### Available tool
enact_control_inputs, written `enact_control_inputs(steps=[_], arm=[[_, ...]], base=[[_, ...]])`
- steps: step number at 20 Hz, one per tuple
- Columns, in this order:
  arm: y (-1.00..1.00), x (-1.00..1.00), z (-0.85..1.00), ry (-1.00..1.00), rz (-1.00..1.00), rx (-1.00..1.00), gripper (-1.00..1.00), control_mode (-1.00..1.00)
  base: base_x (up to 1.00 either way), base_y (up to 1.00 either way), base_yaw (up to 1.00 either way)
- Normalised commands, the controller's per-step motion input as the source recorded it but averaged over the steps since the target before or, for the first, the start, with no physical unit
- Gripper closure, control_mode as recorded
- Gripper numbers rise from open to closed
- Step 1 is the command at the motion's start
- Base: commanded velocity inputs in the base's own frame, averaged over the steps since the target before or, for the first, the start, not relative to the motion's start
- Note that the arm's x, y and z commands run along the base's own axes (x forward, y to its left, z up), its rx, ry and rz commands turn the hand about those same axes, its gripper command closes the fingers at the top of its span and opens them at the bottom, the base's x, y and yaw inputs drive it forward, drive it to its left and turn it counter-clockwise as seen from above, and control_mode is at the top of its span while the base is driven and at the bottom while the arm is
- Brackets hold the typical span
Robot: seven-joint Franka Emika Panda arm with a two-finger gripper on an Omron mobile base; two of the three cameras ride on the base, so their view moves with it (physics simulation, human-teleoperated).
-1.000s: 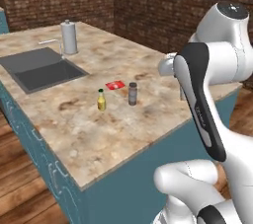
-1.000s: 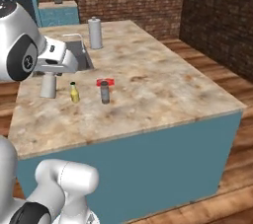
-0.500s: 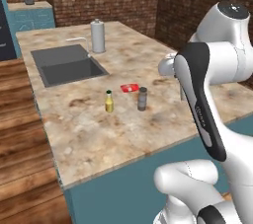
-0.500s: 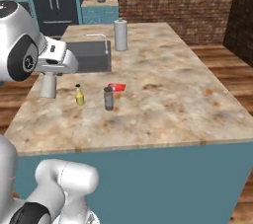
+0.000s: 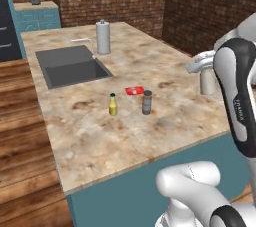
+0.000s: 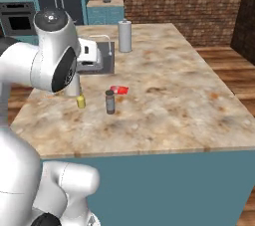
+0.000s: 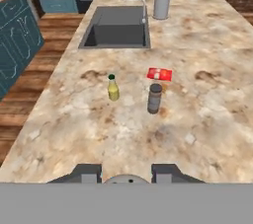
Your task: Move the mustard and shaker from the cabinet to the dining counter.
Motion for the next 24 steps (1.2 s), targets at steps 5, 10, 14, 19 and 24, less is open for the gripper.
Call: enact_control_inputs(steps=[5,10,14,19,24], arm=[[-0.74,0.27,-0.09,-0.34,0.35,0.05,1.00,-1.00],[-0.39,0.57,-0.20,-0.23,0.39,0.02,1.00,-1.00],[-0.14,0.70,-0.25,-0.16,0.40,0.00,1.00,-1.00],[0.00,0.71,-0.40,-0.05,0.39,0.00,1.00,-1.00],[-0.02,0.69,-0.60,0.00,0.35,0.00,1.00,-1.00]], base=[[0.00,0.00,0.00],[0.00,0.00,0.00],[0.00,0.00,0.00],[0.00,0.00,0.00],[0.00,0.00,0.00]])
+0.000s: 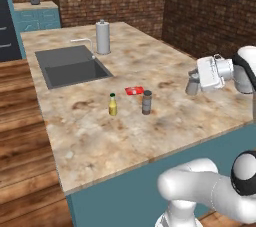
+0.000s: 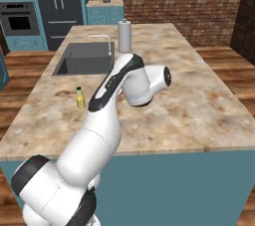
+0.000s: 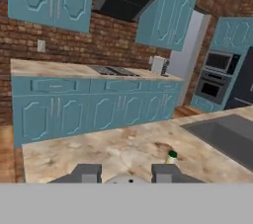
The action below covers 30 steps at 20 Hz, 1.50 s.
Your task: Move the mustard and shaker from the cabinet to the dining counter.
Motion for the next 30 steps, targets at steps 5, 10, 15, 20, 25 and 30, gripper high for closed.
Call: enact_control_inputs(steps=[5,10,15,20,25,30], arm=[[-0.04,0.58,-0.64,0.00,0.29,0.00,1.00,-1.00],[-0.05,0.49,-0.65,0.00,0.25,0.00,1.00,-1.00],[-0.02,0.21,-0.67,0.00,0.21,0.00,1.00,-1.00],[0.00,0.09,-0.63,0.00,0.16,0.00,1.00,-1.00],[0.00,0.19,-0.51,0.00,0.13,0.00,1.00,-1.00],[0.00,0.30,-0.43,0.00,0.11,0.00,1.00,-1.00]], base=[[0.00,0.00,0.00],[0.00,0.00,0.00],[0.00,0.00,0.00],[0.00,0.00,0.00],[0.00,0.00,0.00],[0.00,0.00,0.00]])
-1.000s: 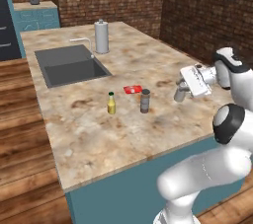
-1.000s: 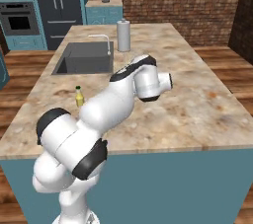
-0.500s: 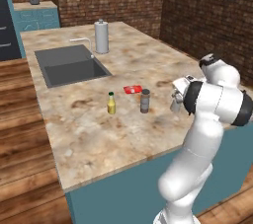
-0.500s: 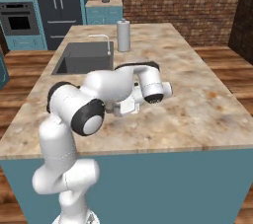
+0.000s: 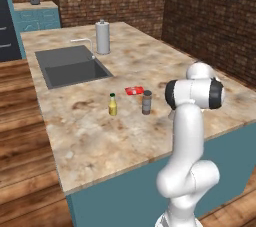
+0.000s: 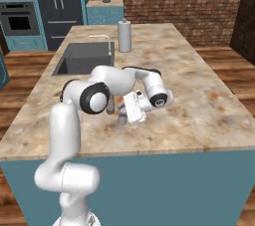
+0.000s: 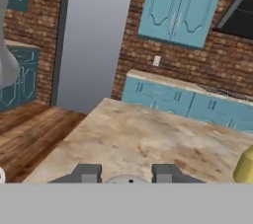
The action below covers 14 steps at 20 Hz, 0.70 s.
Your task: Move the mustard and shaker from the cabinet to the dining counter.
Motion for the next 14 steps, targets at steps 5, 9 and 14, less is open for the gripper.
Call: enact_control_inputs(steps=[5,9,14], arm=[[0.00,0.31,-0.44,0.00,0.10,0.00,1.00,-1.00],[0.00,0.34,-0.43,0.00,0.08,0.00,1.00,-1.00],[0.11,0.17,-0.38,-0.03,0.02,0.00,1.00,-1.00]], base=[[0.00,0.00,0.00],[0.00,0.00,0.00],[0.00,0.00,0.00]])
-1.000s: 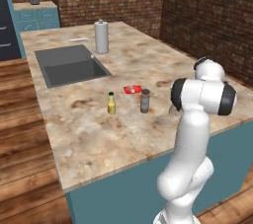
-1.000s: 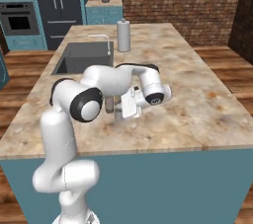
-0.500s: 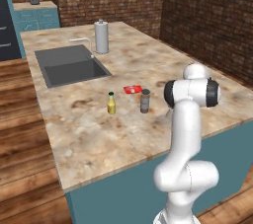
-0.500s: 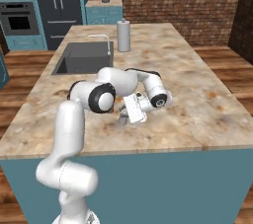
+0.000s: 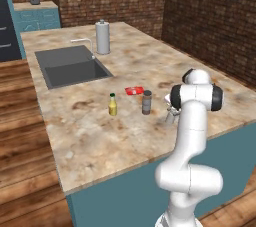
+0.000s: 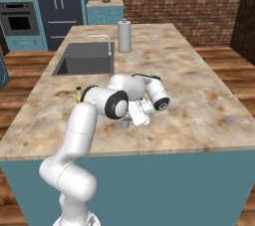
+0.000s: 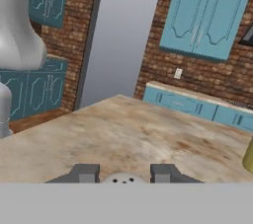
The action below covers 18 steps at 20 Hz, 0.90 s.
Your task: Move the mustard and shaker from the cabinet to the dining counter.
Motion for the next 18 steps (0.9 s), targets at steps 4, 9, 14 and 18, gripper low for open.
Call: enact_control_inputs(steps=[4,9,14,18], arm=[[0.21,0.06,-0.32,-0.08,0.00,0.00,1.00,-1.00],[0.16,-0.01,-0.42,-0.14,0.00,-0.01,-1.00,-1.00],[0.01,-0.04,-0.11,-0.14,0.00,-0.03,-1.00,-1.00],[0.01,-0.06,0.20,-0.14,0.00,-0.03,-1.00,-1.00]], base=[[0.00,0.00,0.00],[0.00,0.00,0.00],[0.00,0.00,0.00],[0.00,0.00,0.00]])
